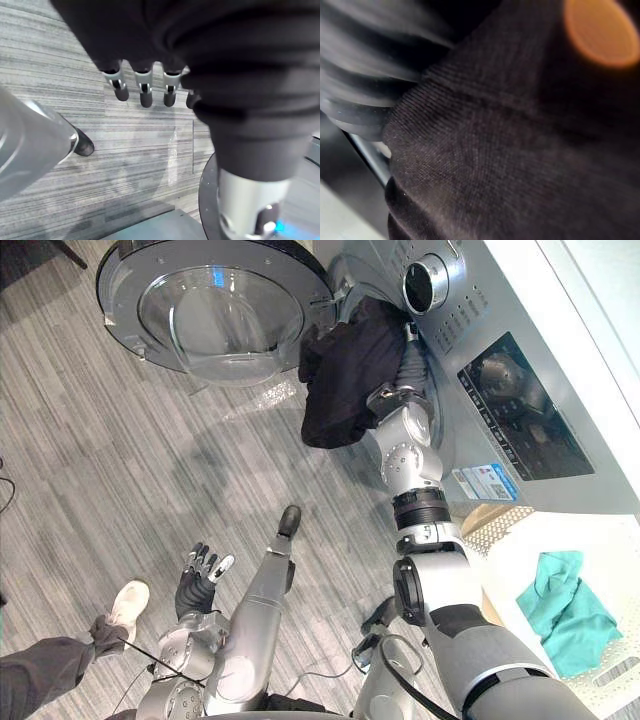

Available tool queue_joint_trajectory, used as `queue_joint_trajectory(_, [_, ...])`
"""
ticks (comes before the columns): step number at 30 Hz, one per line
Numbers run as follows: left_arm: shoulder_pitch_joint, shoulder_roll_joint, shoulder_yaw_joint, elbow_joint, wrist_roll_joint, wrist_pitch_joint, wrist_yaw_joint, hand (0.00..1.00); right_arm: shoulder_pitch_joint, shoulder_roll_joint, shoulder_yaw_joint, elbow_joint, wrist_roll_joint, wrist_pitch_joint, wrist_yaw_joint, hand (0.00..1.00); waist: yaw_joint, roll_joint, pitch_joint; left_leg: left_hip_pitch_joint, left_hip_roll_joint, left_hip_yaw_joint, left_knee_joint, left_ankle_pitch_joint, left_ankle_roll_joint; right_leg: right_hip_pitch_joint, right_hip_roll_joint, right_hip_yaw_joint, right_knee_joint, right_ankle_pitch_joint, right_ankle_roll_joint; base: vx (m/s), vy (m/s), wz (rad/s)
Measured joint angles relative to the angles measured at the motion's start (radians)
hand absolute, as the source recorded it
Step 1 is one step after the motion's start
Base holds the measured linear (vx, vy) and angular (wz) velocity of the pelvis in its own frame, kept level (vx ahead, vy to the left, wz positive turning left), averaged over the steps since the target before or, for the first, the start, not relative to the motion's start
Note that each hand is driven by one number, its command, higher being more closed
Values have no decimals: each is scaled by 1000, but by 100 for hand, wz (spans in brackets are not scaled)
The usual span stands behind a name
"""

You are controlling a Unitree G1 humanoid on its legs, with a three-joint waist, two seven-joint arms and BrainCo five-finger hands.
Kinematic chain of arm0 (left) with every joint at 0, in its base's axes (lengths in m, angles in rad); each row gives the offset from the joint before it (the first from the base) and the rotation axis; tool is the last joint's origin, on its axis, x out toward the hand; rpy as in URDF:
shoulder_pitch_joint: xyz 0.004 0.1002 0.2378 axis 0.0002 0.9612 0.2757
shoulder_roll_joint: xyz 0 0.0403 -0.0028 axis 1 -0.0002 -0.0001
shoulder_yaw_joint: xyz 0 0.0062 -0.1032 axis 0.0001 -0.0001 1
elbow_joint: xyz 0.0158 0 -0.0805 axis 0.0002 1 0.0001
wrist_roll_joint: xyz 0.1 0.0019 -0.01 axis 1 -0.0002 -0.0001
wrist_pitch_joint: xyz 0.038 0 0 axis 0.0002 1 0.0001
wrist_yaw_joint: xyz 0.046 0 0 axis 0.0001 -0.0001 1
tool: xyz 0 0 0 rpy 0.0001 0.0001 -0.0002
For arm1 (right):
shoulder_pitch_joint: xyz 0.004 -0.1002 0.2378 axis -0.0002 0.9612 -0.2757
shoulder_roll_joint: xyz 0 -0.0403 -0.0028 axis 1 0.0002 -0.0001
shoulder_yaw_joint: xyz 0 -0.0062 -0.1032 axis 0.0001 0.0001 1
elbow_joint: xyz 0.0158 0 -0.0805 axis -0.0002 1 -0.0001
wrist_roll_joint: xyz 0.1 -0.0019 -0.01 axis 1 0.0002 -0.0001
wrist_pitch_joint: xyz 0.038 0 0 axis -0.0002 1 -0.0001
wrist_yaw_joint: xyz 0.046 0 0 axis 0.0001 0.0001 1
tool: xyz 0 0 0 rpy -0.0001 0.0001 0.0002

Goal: Pick up the laundry basket with both hands and put the clothes into the washing machine.

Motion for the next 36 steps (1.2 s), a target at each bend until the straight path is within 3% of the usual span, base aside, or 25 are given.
queue_joint_trajectory(4, [-63, 8, 5, 44, -8, 0, 21, 0, 125, 85, 19, -101, 6, -27, -2, 100, -7, -16, 10, 26, 21, 38, 14, 3, 14, 7, 8, 61, -22, 48, 4, 25, 0, -27])
queue_joint_trajectory(8, [-63, 13, 5, 66, -12, 3, 26, 0, 215, 90, 34, -76, 4, -20, -2, 100, -18, -17, 10, 68, 33, 75, -5, 2, 15, 10, 10, 101, -21, 56, -7, -12, -10, -28])
queue_joint_trajectory(11, [-62, 26, 5, 101, -31, 12, 25, 0, 260, 92, 53, -59, -16, -14, 1, 100, -55, -16, 10, 109, 41, 81, -46, 10, 3, 21, 16, 111, -21, 56, -8, -63, -55, -13])
queue_joint_trajectory(16, [-58, 27, 10, 124, -38, 17, 22, 0, 526, 122, 171, -254, -64, -8, 6, 100, -64, -17, 7, 170, 73, 117, -81, 15, -7, 30, 37, 161, -22, 45, -24, -30, -68, -25])
queue_joint_trajectory(17, [-54, 27, 13, 142, -38, 23, 22, 0, 600, 123, 202, -306, -76, -6, 25, 100, -82, -19, 4, 193, 78, 126, -93, 18, -9, 40, 39, 169, -23, 43, -27, -8, -82, -23])
queue_joint_trajectory(22, [-51, 25, 53, 217, -27, 55, 19, 0, 866, 116, 247, -485, -101, 10, 96, 100, -150, -34, -72, 244, 84, 147, -143, 35, -21, 45, 41, 181, -23, 38, -28, 16, -49, -14])
queue_joint_trajectory(24, [-44, 27, 54, 219, -16, 57, 18, 0, 928, 109, 254, -517, -113, 11, 134, 100, -163, -38, -92, 279, 86, 162, -158, 37, -22, 61, 41, 198, -22, 38, -28, 40, -24, -19])
queue_joint_trajectory(29, [-35, 28, 57, 232, 5, 58, -7, 0, 983, 95, 289, -527, -128, 14, 200, 100, -171, -43, -146, 346, 103, 216, -174, 33, -28, 70, 47, 262, -23, 31, -33, 4, -16, -32])
queue_joint_trajectory(36, [-19, 29, 114, 259, 45, 69, -29, 0, 1024, 119, 289, -528, -130, 18, 203, 100, -188, -50, -198, 375, 122, 240, -76, -37, -33, 94, 52, 299, 15, -17, -65, -42, 1, -13])
